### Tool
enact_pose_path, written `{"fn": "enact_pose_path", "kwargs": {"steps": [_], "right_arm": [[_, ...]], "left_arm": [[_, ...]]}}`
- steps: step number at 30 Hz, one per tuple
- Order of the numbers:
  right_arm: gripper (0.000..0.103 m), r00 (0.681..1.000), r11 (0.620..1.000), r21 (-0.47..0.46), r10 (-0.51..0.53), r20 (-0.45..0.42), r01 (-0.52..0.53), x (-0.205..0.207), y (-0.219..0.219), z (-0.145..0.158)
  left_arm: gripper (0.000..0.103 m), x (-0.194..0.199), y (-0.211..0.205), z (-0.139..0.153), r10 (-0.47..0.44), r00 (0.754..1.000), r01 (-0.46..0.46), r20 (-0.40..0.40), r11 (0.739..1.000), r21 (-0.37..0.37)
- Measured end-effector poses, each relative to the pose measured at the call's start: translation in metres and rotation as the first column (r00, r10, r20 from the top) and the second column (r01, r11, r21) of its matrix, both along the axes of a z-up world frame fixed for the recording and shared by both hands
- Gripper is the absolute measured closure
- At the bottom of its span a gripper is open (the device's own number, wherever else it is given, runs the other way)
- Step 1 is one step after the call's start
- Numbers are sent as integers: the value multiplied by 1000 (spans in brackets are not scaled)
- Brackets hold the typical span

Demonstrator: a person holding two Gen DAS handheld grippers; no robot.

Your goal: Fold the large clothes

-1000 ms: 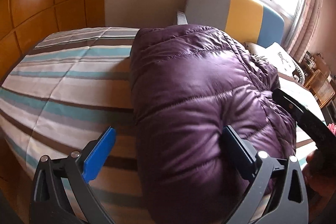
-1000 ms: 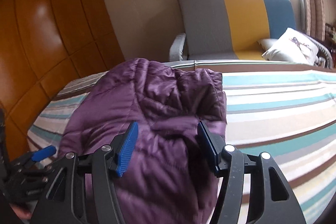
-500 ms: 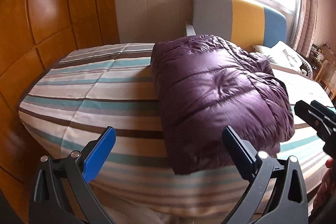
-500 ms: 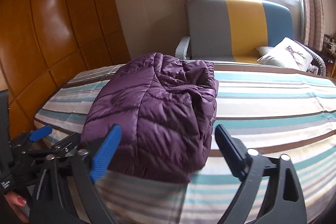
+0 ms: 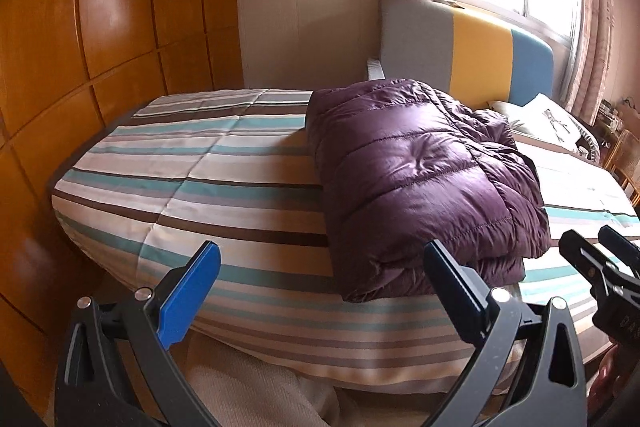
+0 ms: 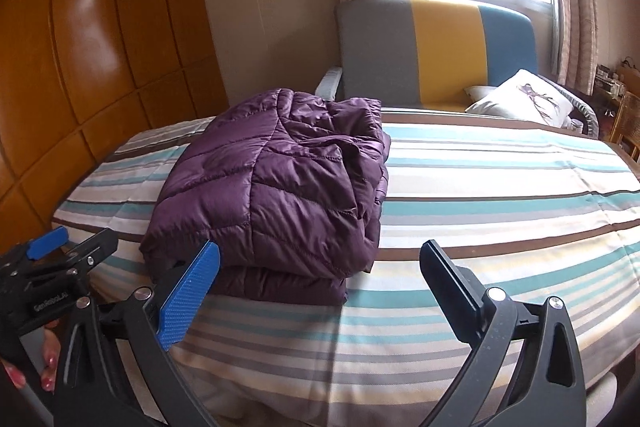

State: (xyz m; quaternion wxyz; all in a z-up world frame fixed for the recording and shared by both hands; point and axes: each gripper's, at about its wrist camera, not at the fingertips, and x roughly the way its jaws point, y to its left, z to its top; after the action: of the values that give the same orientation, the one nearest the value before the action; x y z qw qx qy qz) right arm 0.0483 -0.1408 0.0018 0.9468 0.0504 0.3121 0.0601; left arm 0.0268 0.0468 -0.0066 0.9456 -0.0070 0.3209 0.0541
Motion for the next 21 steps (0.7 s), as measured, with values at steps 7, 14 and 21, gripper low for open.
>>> {"fn": "enact_pose_path", "kwargs": {"steps": [7, 14, 21], "right_arm": [[3, 1000, 1000, -15, 11, 13, -10, -3, 3, 4], [3, 1000, 1000, -10, 9, 8, -8, -2, 2, 3], [3, 1000, 1000, -10, 7, 13, -7, -3, 0, 3]], "left_arm": [[2, -6, -6, 4, -19, 1000, 18, 19, 1000, 15], [2, -6, -6, 4, -22, 1000, 22, 12, 1000, 6], [2, -7, -7, 4, -23, 1000, 23, 15, 1000, 8]]}}
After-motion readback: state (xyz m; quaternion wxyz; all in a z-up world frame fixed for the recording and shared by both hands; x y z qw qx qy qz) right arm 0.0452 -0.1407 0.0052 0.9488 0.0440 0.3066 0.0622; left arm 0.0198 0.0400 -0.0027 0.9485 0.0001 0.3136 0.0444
